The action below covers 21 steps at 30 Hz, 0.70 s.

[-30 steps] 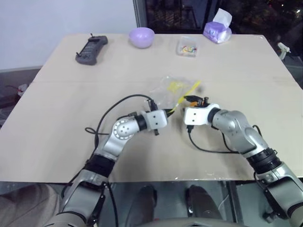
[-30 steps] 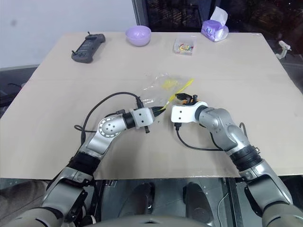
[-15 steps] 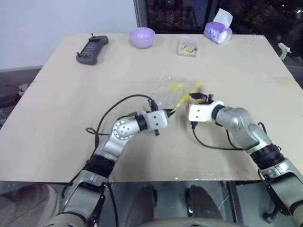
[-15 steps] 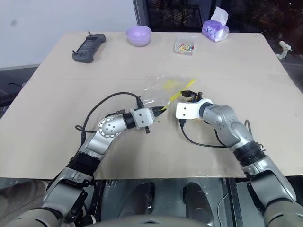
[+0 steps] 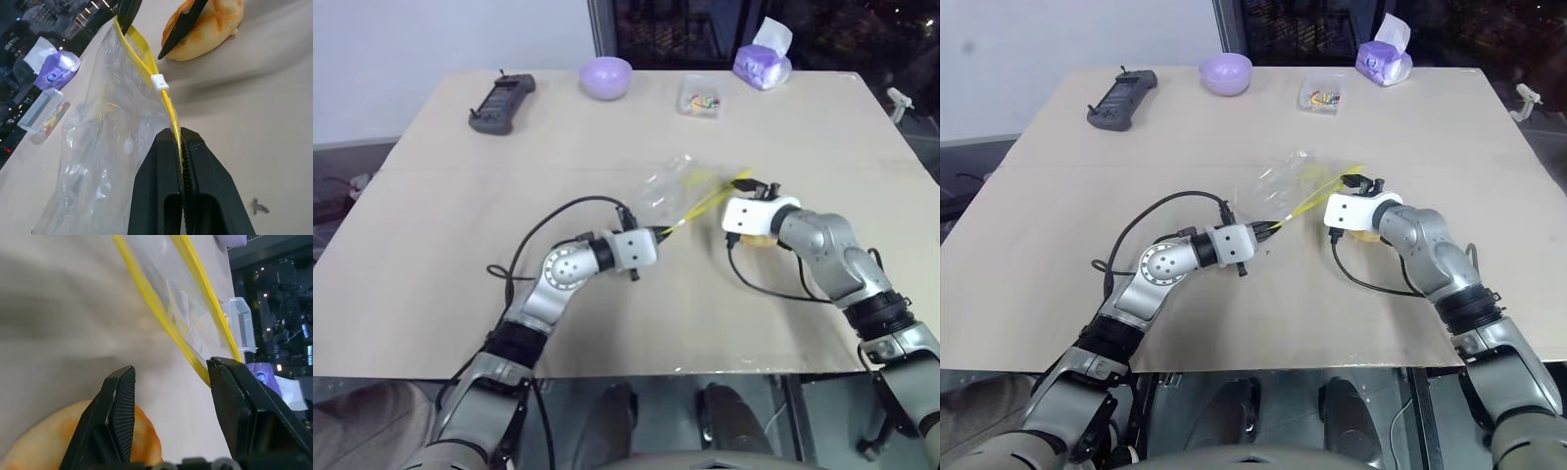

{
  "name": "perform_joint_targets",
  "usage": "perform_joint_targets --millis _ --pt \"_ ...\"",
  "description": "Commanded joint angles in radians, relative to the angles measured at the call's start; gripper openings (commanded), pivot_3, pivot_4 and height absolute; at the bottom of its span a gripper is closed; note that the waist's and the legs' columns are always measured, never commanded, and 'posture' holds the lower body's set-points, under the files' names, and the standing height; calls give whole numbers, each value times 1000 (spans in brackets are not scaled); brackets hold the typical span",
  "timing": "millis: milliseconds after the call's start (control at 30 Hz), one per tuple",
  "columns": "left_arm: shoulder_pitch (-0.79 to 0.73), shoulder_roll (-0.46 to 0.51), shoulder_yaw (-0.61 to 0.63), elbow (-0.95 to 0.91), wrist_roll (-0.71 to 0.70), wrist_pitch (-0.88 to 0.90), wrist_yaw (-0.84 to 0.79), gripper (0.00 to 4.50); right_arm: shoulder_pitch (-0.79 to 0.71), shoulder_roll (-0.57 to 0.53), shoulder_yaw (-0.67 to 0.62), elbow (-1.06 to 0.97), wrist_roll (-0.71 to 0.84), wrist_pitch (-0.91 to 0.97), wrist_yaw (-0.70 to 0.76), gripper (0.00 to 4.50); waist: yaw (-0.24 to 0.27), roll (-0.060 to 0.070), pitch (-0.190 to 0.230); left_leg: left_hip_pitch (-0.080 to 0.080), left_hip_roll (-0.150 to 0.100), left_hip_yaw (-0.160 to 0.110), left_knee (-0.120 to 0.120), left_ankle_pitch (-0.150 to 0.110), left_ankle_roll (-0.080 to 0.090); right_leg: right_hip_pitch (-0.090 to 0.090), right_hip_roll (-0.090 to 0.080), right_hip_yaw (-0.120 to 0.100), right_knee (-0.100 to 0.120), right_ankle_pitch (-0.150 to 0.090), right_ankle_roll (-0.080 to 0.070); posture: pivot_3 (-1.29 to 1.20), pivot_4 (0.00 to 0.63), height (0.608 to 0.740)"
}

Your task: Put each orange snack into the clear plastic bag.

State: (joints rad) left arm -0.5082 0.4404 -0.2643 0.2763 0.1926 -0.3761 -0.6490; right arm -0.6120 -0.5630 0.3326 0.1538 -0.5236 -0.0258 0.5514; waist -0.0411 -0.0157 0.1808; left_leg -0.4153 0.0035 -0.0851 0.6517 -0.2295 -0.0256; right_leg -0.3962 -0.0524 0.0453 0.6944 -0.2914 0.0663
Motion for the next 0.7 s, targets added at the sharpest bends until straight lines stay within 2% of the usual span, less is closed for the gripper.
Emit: perform_joint_targets --millis 33,300,500,567,700 --pt "-38 -7 49 8 -31 1 35 0 32 14 -46 -114 117 25 83 2547 0 0 0 0 0 0 0 0 0 0 0 0 0 0 0 0 150 740" --pt "-67 -20 68 53 -44 -8 44 0 111 -1 -146 -316 408 289 310 2547 1 0 0 0 0 -1 0 0 0 1 0 -1 0 0 0 0 150 740" --pt "-80 -29 68 75 -45 -20 43 0 106 78 -274 -347 589 573 263 2547 0 0 0 1 0 -1 1 0 0 1 0 -1 0 0 0 0 150 740" --pt "-84 -34 66 80 -45 -24 42 0 85 162 -359 -329 696 716 210 2547 0 0 0 1 0 -1 0 0 0 1 0 -1 1 0 0 0 150 740" --pt "-84 -38 64 79 -44 -28 39 0 56 277 -482 -278 819 854 111 1387 0 0 0 1 0 -1 1 0 0 1 0 -1 1 0 0 0 150 740"
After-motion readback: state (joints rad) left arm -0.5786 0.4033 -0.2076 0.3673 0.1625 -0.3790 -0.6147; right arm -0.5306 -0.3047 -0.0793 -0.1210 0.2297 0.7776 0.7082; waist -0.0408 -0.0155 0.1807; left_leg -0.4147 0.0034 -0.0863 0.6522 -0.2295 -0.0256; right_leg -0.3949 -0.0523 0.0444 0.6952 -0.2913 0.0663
